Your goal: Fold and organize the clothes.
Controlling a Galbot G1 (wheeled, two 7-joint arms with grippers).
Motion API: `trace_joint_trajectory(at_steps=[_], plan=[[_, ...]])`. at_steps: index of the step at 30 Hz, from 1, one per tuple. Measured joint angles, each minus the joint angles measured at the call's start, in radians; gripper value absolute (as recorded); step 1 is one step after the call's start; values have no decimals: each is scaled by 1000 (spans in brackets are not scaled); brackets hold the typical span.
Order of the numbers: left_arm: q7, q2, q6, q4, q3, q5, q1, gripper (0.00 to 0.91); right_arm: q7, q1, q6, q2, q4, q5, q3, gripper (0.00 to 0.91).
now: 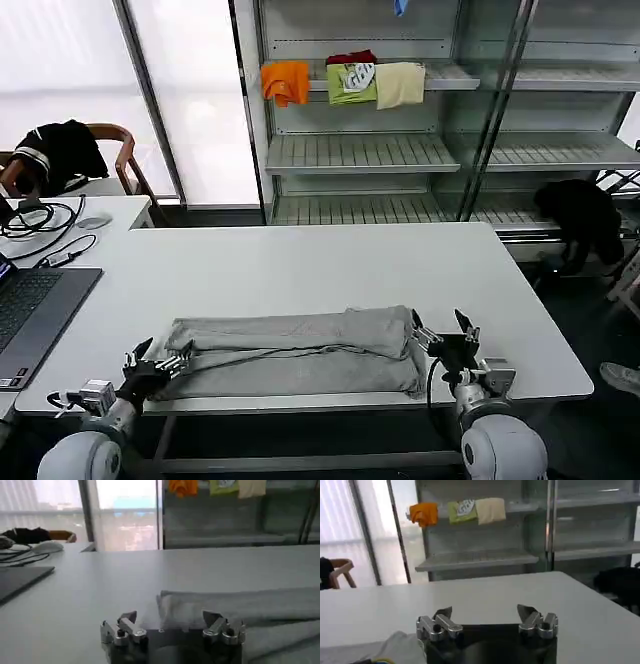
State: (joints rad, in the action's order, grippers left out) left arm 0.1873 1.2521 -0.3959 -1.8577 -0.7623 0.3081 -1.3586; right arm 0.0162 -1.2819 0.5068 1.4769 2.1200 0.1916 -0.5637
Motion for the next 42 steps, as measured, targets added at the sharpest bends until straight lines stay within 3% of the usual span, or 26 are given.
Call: trace_joint_trajectory(at_steps=[2,3,5,30,37,42], plan=[[-8,7,-4,2,3,0,-1,564,4,6,1,1,0,3,0,907],[-11,9,-5,3,4,1,0,302,5,9,1,1,0,5,-1,907],[-16,13,-6,5,7,4,1,10,8,12,1,2,0,8,-2,907],[-28,51,15,-14,25,-12,9,0,75,42,2,12,-11,52,-14,907],[1,14,36,-30,-34,-63,40,0,88,46,-2,10,-19,61,-14,907],[49,-65,57,-6,-104,-130,78,0,94,52,-4,8,-27,68,-10,907]])
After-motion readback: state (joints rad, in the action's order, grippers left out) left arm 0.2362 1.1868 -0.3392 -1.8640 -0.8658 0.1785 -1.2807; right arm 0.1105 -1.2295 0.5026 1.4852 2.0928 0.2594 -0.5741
